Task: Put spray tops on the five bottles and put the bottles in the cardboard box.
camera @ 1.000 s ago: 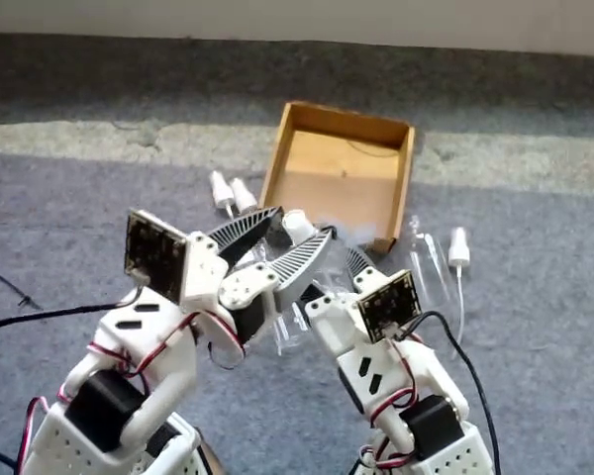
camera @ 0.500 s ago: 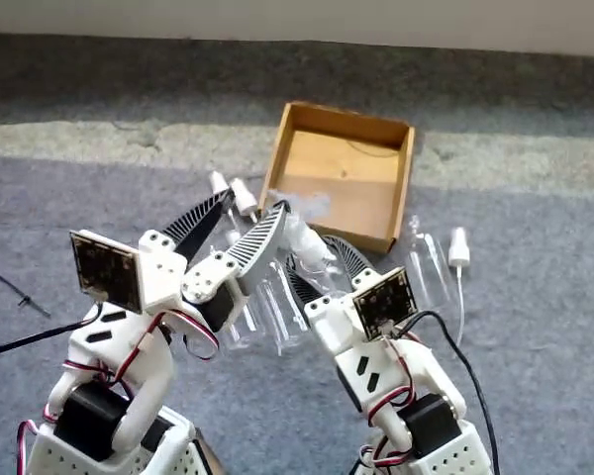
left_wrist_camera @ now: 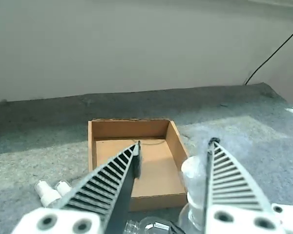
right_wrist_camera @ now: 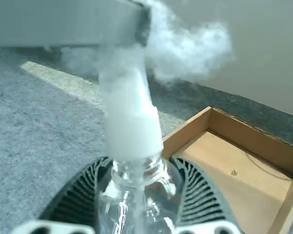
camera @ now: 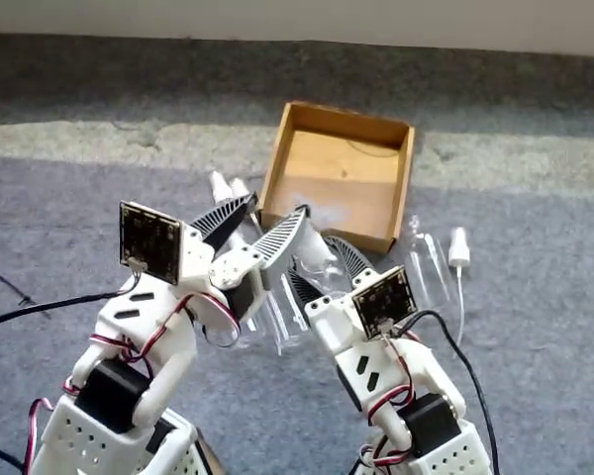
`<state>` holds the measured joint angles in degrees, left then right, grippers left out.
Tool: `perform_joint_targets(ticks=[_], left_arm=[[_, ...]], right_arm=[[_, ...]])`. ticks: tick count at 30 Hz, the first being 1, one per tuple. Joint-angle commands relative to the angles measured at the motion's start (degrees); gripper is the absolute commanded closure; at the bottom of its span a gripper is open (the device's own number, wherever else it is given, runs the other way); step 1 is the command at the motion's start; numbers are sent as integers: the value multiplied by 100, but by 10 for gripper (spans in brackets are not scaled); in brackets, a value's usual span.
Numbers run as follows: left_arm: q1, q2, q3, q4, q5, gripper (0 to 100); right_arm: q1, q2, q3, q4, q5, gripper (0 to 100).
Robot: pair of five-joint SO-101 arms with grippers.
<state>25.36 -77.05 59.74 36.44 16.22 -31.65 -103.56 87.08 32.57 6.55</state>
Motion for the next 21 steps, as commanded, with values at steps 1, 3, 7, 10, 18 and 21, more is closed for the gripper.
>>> perform_joint_targets(ticks=[1, 3, 7, 10, 18, 21], left_arm=[[505, 189, -57, -97, -281, 787], [681, 189, -48, -97, -466, 787], [857, 189, -57, -97, -519, 787], [796, 48, -75, -97, -527, 787], [-75, -1358, -356, 158, -519, 787], [-470, -1499, -321, 114, -501, 787]], right_arm=[[75, -75, -66, -92, -53, 995], [75, -75, -57, -92, -53, 995], [75, -75, -57, -92, -53, 995], [75, -75, -57, -92, -53, 995], [75, -75, -57, -101, -53, 995], [57, -75, -57, -101, -44, 995]])
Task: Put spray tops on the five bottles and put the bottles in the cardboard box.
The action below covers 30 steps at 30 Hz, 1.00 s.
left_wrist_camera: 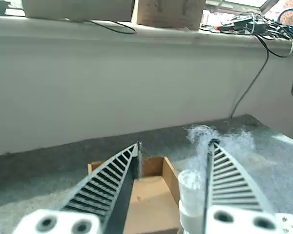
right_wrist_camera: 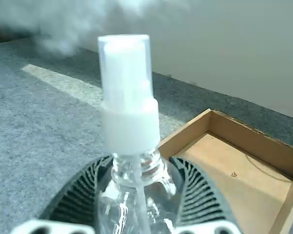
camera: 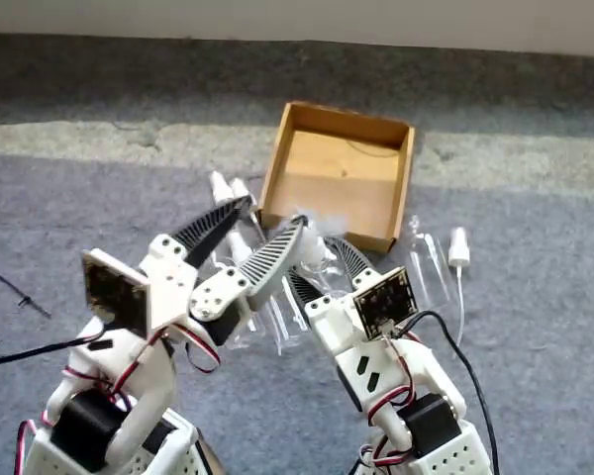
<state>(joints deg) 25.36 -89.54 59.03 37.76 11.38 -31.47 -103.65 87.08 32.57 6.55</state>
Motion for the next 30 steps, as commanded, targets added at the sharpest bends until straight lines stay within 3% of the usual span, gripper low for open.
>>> perform_joint_targets(ticks=[1, 11, 30], left_arm=[[-558, -171, -207, -62, -18, 787], [-453, 1604, -532, -466, -9, 787], [-251, 1666, -954, -264, -26, 787]], right_arm=[[31, -66, -57, -101, -44, 995], [48, -66, -57, -101, -26, 995], [48, -66, -48, -92, -26, 995]])
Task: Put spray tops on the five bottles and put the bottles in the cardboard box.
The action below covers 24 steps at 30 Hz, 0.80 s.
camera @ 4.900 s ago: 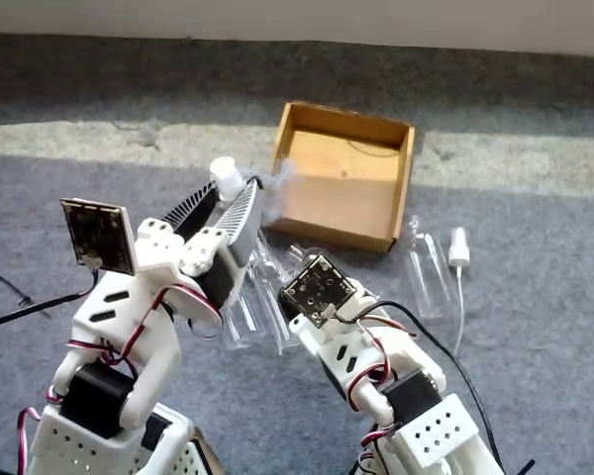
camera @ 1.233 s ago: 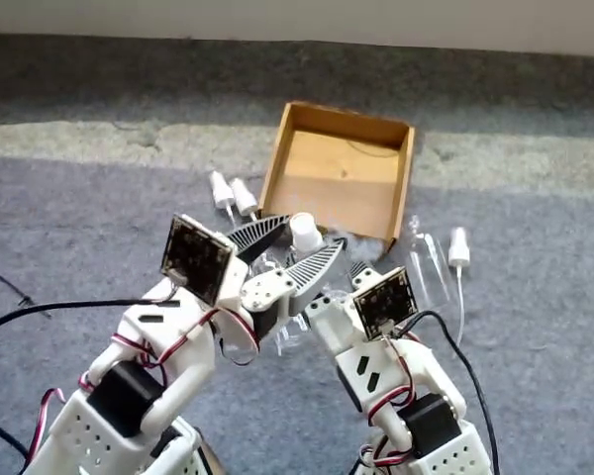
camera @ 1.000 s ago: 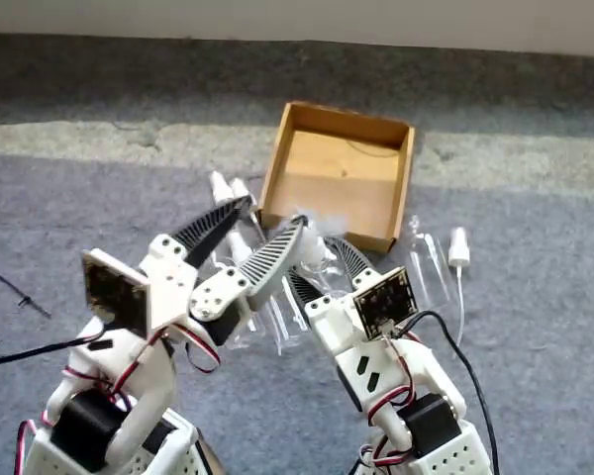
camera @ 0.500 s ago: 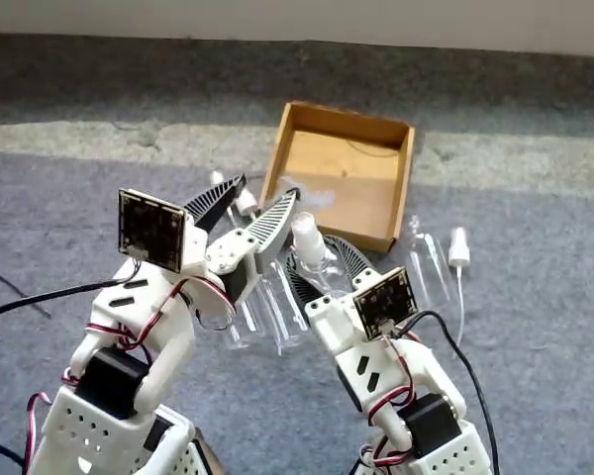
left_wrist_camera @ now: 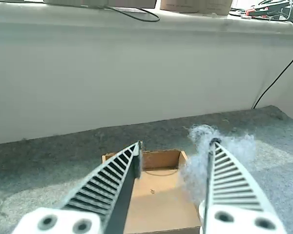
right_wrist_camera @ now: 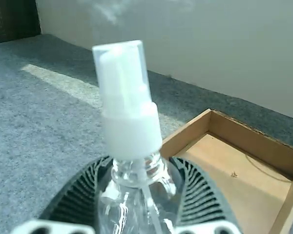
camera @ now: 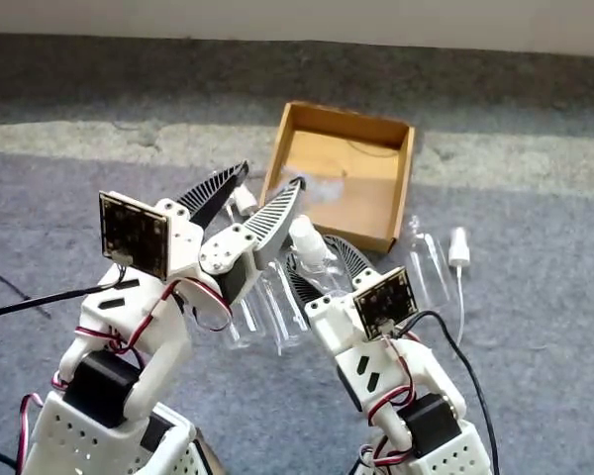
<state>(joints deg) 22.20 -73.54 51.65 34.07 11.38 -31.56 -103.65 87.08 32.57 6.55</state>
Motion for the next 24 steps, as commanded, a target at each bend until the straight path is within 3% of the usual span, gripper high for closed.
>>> perform_joint_targets(ticks=[1, 14, 19, 24], left_arm=[[110, 66, -110, 132, -35, 787], [593, 66, 787, 141, -44, 787], [470, 13, 101, 211, -44, 787], [-171, 13, -866, 870, -26, 787]], right_arm=[[57, -66, -48, -92, -26, 995], [57, -66, -66, -92, -44, 995], [145, -66, -92, -92, -44, 995], [1007, -4, -233, -119, -44, 995]])
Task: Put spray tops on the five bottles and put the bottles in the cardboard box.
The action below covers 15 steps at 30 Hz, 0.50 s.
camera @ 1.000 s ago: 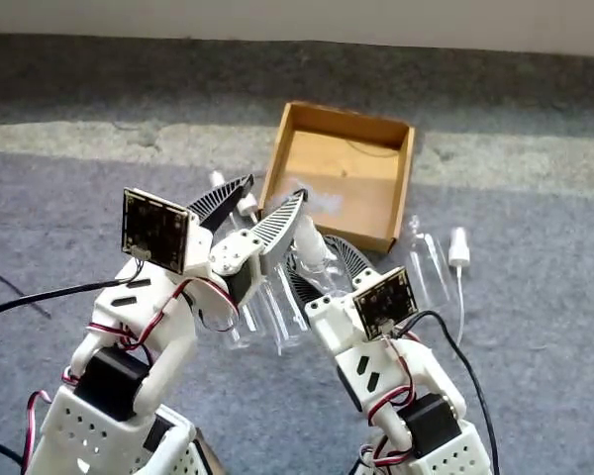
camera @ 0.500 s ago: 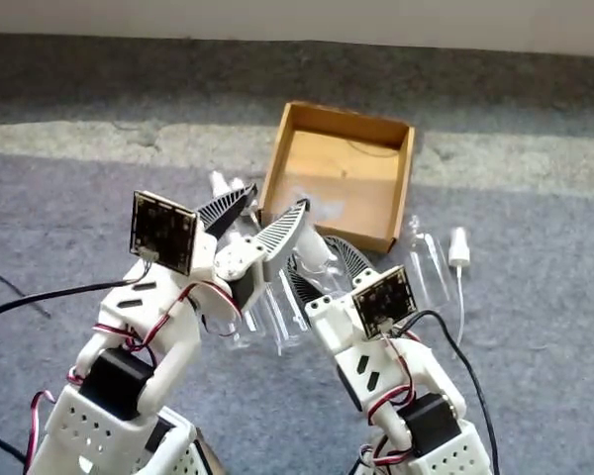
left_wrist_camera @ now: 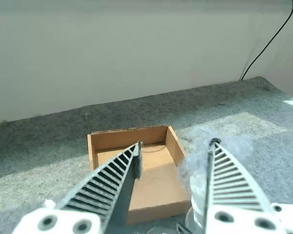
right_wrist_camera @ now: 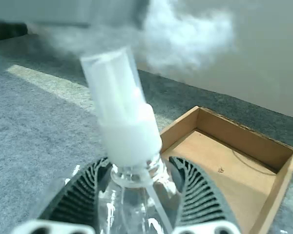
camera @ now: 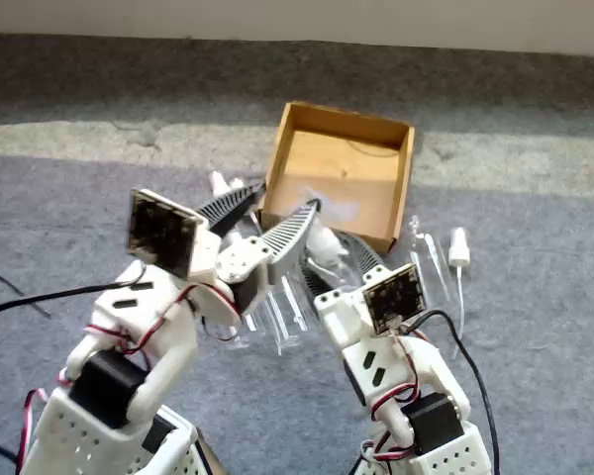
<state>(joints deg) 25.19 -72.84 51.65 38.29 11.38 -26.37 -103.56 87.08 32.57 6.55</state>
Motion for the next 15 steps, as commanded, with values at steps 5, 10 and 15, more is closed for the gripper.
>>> perform_joint_targets(ticks=[5, 10, 15], left_arm=[[-1130, -57, -1059, 668, -26, 787], [-1341, -57, -409, 1002, -35, 787], [-1218, -66, 462, 1011, -466, 783]], right_arm=[[1015, 13, -725, -119, -44, 995], [1138, 1174, -1675, -470, -79, 995], [1147, 3477, -3222, -892, -826, 995]])
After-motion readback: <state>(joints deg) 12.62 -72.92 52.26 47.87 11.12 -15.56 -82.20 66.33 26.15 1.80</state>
